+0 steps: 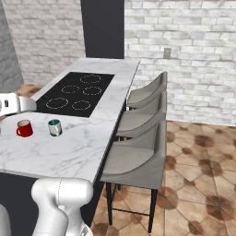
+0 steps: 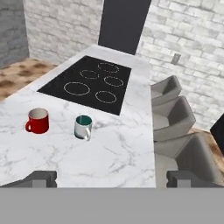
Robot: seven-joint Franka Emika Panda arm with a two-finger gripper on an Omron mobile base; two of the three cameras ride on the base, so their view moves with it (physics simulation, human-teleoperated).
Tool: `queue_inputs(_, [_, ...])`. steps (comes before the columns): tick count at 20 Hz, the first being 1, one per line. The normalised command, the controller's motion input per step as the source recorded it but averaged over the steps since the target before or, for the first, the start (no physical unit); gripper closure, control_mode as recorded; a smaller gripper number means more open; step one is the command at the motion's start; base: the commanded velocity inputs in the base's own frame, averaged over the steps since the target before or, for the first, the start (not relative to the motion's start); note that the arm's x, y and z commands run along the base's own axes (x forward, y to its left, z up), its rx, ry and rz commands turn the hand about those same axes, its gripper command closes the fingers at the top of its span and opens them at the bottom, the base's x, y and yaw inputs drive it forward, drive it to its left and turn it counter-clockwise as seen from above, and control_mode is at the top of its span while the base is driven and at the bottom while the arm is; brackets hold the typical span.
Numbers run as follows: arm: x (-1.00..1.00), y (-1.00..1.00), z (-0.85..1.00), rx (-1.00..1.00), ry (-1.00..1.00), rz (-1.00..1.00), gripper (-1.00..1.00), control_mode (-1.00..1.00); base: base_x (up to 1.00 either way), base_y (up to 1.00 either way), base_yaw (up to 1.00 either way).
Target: Clear the mugs and bowl far away from the sink.
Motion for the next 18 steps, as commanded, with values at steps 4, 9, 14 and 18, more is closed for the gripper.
queue_inputs(4, [-0.25,-0.59,0.01,0.14,0.04,0.0,-1.0,-1.0,0.0,0.0,0.0])
queue_inputs(9, [-0.27,-0.11,0.01,0.08,0.0,0.0,-1.0,-1.0,0.0,0.0,0.0])
queue_inputs(14, [-0.14,0.03,0.0,0.03,0.0,0.0,-1.0,1.0,-0.05,0.2,0.0])
queue_inputs(18, [0.0,0.0,0.0,0.0,0.0,0.0,-1.0,1.0,-0.3,0.63,0.03])
